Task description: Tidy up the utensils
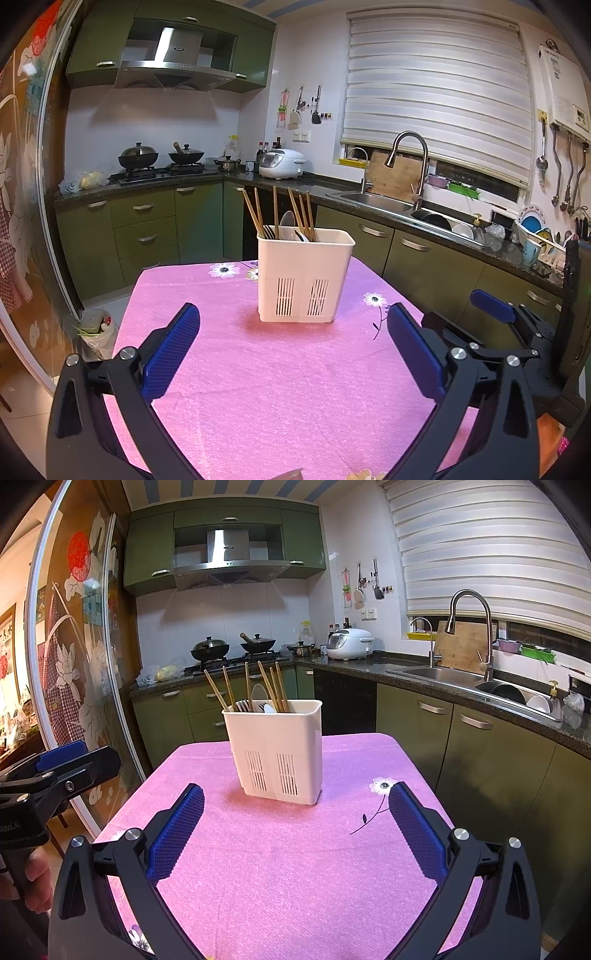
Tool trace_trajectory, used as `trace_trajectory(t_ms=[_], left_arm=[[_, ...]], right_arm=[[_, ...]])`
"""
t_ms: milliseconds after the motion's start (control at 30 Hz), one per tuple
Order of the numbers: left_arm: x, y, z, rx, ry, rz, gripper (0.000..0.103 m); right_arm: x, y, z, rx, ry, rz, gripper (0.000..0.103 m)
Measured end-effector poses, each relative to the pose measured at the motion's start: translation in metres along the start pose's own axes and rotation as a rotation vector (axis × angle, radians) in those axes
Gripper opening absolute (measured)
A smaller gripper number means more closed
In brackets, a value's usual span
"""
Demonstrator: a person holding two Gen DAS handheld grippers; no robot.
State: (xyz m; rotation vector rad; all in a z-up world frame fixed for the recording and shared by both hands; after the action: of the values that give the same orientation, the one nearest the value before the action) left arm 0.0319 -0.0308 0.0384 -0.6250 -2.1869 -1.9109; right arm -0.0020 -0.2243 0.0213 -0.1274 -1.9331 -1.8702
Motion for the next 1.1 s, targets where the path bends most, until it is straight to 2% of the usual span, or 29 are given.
trace_trajectory(t_ms=[467, 967, 1100], left_arm=[[-0.001, -0.001, -0.003, -0.018, -0.002, 0.006, 0.097], [-0.009, -0.002, -0.001, 0.008, -0.07, 0.045, 0.097], [-0.008, -0.003, -0.003, -0.017, -0.053, 0.014, 0.097]], right_arm=[[-0.002, 0.0, 0.001, -0.002, 0.003, 0.003, 0.099], [-0.009, -0.005, 0.002, -0.002, 0.0, 0.014, 0.099], [-0.01, -0.005, 0.001, -0.002, 0.0, 0.016, 0.099]])
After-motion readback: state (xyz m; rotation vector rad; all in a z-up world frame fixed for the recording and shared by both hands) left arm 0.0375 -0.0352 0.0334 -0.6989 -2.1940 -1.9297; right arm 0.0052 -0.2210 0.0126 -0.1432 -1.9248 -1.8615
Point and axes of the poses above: each gripper's, at about its wrist camera, not at the fingertips, and x roughly against the way its jaws point, z to its left, y to its top, the point moved 3 cm from there along -x, roughly the way its jaws point, and after that the axes turned 5 degrees about x, right-handed, at the moved point
